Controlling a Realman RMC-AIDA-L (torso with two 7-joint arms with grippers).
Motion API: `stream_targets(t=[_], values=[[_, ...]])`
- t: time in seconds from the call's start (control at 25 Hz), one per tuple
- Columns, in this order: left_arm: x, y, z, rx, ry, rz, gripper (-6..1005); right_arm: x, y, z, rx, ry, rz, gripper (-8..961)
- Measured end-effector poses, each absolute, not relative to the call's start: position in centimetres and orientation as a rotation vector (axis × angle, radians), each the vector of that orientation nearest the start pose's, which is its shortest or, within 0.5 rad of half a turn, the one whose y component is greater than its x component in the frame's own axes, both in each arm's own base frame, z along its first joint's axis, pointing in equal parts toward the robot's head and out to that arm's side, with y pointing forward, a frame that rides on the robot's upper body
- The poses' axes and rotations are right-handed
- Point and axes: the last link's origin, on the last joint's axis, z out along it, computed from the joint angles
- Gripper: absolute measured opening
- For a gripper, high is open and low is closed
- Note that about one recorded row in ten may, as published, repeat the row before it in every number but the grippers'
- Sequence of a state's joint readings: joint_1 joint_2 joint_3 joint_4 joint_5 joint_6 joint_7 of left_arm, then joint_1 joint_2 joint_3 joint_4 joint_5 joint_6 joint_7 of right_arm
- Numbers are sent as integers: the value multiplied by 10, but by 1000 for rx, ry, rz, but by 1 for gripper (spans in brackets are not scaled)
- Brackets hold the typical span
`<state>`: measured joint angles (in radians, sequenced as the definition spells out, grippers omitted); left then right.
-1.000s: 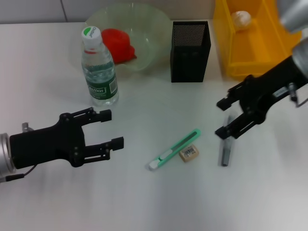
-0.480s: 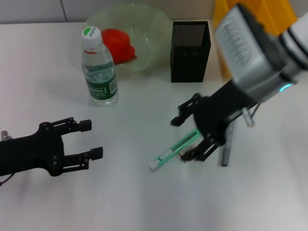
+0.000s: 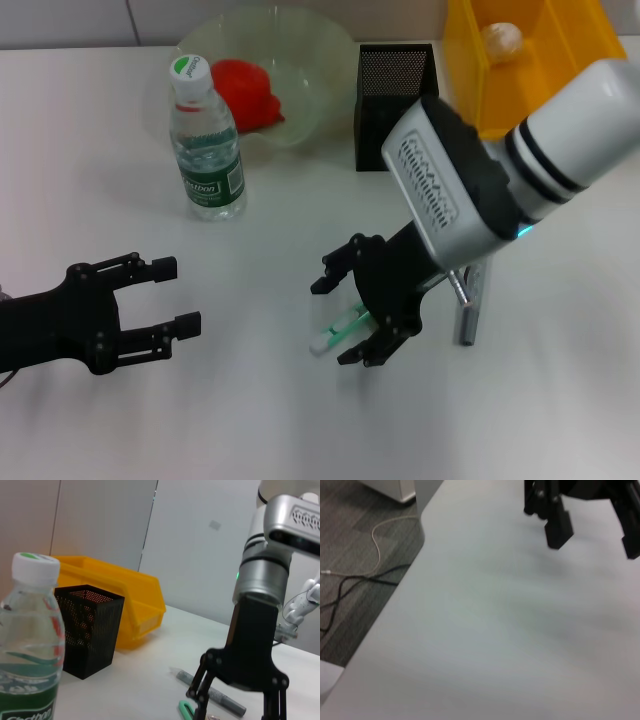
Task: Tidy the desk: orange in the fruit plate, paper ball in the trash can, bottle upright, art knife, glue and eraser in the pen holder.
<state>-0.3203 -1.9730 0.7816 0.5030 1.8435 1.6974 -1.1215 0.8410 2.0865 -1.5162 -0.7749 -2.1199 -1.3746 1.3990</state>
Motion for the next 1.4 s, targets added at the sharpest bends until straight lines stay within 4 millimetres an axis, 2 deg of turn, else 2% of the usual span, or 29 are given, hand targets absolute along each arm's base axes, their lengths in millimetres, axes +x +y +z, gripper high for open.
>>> stream_targets(t=[0.36, 0.76, 1.0, 1.4], values=[[-322, 253, 18, -2705, -596, -809, 785, 152, 343, -105, -3214, -552, -224, 811], [-321, 253, 19, -2696, -593, -831, 785, 155, 344, -111, -3186, -588, -261, 411], [-320, 253, 19, -2695, -592, -836, 785, 156, 343, -116, -3171, -625, -296, 326], [-321, 254, 20, -2686, -593, -839, 785, 155, 343, -117, -3167, -633, -304, 237]])
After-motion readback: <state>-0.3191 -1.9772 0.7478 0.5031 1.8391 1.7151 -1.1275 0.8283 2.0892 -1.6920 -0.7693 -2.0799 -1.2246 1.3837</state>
